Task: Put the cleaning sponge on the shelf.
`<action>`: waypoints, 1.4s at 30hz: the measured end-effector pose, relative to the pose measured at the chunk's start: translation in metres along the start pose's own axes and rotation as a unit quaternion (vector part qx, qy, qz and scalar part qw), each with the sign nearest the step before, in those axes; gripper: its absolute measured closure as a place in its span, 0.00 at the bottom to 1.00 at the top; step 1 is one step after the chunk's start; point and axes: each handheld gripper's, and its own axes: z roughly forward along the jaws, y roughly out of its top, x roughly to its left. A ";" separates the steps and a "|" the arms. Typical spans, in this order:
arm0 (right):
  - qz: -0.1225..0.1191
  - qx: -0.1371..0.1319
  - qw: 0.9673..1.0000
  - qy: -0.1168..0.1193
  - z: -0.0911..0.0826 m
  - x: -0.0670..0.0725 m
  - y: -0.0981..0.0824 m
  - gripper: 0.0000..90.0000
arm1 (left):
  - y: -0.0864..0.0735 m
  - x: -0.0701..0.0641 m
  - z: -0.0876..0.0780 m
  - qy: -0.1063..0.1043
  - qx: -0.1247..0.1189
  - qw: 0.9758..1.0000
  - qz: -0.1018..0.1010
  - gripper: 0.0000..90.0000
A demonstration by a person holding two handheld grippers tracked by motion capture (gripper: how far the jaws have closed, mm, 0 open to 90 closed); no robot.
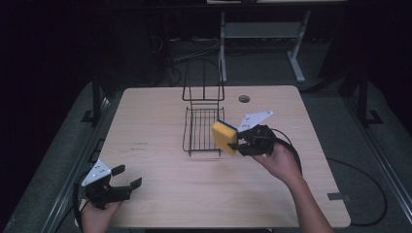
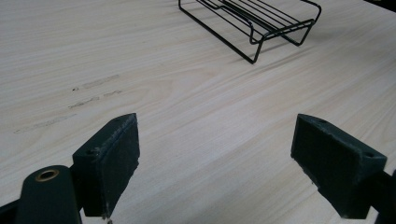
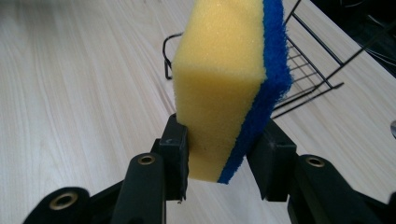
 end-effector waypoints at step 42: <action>-0.008 0.006 1.000 0.023 0.057 -0.022 0.029 0.66 | 0.000 0.001 0.000 -0.002 -0.001 1.000 -0.003 0.16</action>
